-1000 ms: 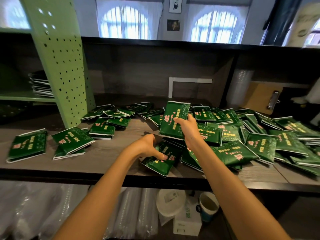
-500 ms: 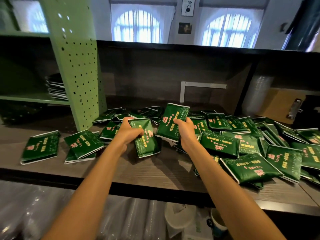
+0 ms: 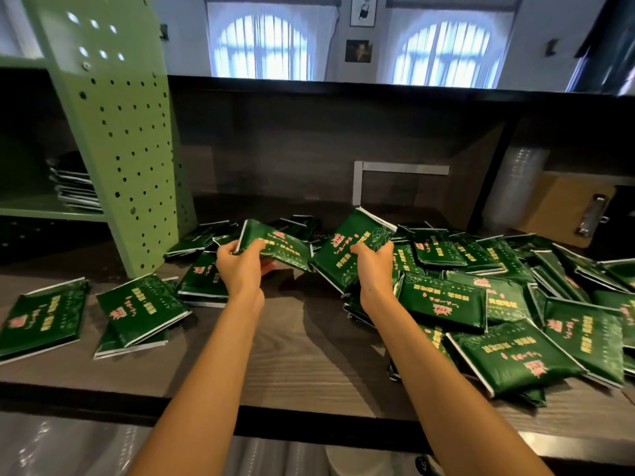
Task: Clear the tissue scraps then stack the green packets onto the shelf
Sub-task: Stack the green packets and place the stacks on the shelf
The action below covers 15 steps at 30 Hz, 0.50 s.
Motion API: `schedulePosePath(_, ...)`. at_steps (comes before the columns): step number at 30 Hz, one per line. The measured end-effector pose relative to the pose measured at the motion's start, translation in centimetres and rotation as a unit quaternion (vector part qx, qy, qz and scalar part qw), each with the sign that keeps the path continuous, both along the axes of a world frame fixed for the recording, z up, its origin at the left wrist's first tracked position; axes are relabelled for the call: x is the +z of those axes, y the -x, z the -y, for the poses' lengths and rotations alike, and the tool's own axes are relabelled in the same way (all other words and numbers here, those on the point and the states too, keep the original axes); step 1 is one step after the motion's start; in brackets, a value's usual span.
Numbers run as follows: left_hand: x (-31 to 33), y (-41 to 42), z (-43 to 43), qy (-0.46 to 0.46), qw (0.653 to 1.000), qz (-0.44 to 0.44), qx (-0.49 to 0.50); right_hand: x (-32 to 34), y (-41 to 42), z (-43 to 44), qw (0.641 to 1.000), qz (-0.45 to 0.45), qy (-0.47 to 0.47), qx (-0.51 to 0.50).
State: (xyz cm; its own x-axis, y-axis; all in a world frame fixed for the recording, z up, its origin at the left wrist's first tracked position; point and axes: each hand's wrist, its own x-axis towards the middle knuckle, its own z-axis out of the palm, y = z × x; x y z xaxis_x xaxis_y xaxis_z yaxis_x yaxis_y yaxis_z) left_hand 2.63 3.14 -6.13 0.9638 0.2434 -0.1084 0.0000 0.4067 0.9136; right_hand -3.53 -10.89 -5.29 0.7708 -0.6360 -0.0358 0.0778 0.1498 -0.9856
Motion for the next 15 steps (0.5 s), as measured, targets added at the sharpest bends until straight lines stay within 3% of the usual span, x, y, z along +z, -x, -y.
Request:
schedulePosePath(3, 0.0, -0.1, 0.0, 0.075, 0.997, 0.002, -0.014, 0.5, 0.6, -0.1, 1.0, 0.004, -0.012, -0.019)
schedulePosePath(11, 0.4, 1.1, 0.6, 0.09, 0.99, 0.077, -0.082, 0.0, 0.2, -0.2, 1.0, -0.001, -0.004, 0.005)
schedulePosePath(13, 0.1, 1.3, 1.1, 0.046, 0.99, 0.079, -0.108, -0.7, -0.5, -0.5, 0.999, -0.017, -0.004, 0.045)
schedulePosePath(15, -0.5, 1.5, 1.7, -0.056, 0.988, 0.09, -0.112, -1.1, -1.0, -0.8, 0.997, -0.023, -0.005, 0.074)
